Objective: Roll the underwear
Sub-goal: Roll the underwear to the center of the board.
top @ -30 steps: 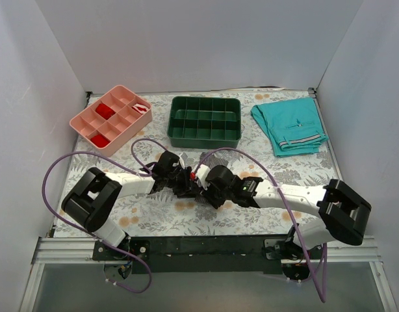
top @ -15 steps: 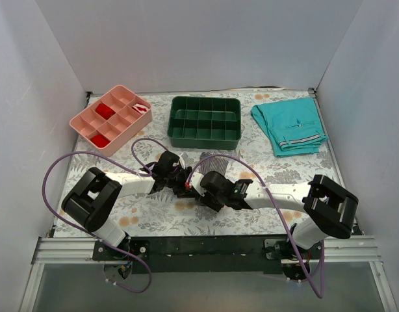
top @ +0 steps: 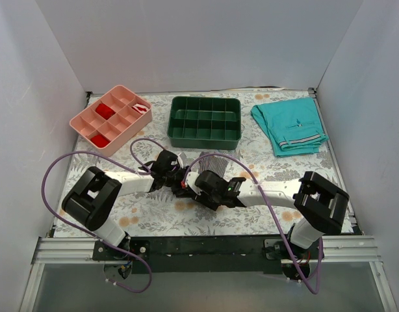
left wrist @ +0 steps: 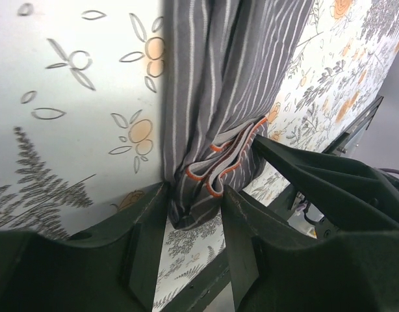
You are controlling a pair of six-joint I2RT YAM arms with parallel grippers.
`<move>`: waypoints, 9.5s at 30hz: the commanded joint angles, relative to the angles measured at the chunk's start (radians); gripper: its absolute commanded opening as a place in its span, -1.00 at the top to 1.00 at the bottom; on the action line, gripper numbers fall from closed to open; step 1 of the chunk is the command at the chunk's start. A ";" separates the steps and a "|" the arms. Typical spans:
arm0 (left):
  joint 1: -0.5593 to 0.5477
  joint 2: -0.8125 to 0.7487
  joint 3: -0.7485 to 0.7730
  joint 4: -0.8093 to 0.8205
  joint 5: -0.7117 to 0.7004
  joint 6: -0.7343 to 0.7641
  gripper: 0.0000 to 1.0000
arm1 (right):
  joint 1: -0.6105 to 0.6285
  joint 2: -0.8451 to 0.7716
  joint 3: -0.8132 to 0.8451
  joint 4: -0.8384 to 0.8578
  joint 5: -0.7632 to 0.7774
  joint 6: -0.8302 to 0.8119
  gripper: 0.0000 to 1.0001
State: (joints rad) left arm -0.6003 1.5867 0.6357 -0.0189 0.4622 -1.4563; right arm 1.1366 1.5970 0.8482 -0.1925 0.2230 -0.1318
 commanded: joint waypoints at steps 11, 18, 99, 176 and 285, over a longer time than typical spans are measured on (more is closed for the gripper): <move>0.099 0.084 -0.050 -0.280 -0.230 0.071 0.20 | 0.048 0.103 0.028 -0.050 -0.292 0.167 -0.05; 0.103 0.107 0.002 -0.332 -0.263 0.097 0.22 | 0.061 0.104 0.061 -0.033 -0.190 0.143 -0.06; 0.220 -0.510 -0.131 -0.268 -0.168 0.073 -0.47 | -0.307 0.346 0.135 0.163 -1.175 0.363 0.93; 0.000 -0.269 -0.203 -0.265 -0.362 -0.035 0.18 | -0.333 0.143 0.078 0.113 -0.904 0.336 0.12; 0.073 -0.077 -0.031 -0.345 -0.355 0.066 0.90 | 0.166 0.165 -0.005 0.225 0.000 -0.043 0.61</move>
State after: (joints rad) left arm -0.5407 1.4490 0.6445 -0.2630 0.2432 -1.4433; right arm 1.2972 1.6840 0.8459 0.0631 0.3416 -0.1902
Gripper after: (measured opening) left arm 0.200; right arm 0.424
